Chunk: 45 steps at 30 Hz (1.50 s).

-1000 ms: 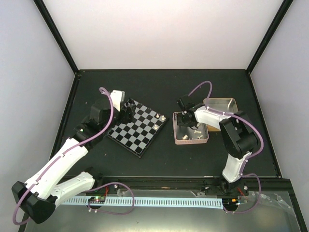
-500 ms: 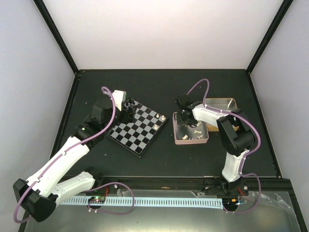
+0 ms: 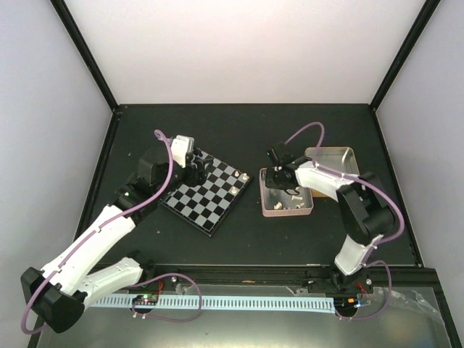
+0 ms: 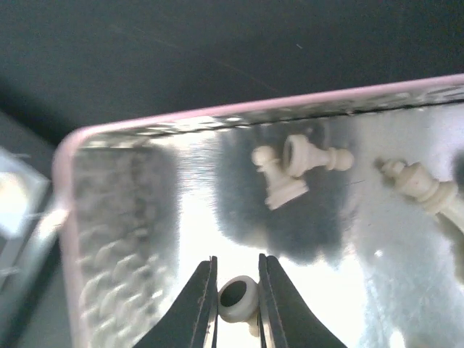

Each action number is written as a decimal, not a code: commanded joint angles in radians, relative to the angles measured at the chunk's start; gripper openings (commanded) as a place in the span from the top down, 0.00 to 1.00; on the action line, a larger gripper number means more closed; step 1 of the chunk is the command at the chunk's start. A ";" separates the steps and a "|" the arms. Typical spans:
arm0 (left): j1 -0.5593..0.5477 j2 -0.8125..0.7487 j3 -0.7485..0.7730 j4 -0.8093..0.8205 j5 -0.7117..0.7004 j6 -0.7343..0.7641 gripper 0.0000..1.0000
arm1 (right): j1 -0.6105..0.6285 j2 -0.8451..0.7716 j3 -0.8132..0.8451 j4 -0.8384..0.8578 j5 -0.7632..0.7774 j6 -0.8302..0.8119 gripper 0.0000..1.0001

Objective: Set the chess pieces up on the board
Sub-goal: Pick up the chess piece from the storage box, then place the chess piece on the chessboard.

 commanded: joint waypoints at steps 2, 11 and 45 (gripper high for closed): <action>0.000 0.023 -0.059 0.159 0.185 -0.085 0.23 | 0.005 -0.191 -0.069 0.174 -0.152 0.204 0.90; -0.134 0.157 -0.194 0.550 0.226 -0.176 0.28 | 0.003 -0.460 -0.277 0.495 -0.339 0.630 0.89; -0.314 0.592 -0.094 1.125 0.305 -0.074 0.77 | -0.059 -0.811 -0.548 0.731 -0.497 1.100 0.88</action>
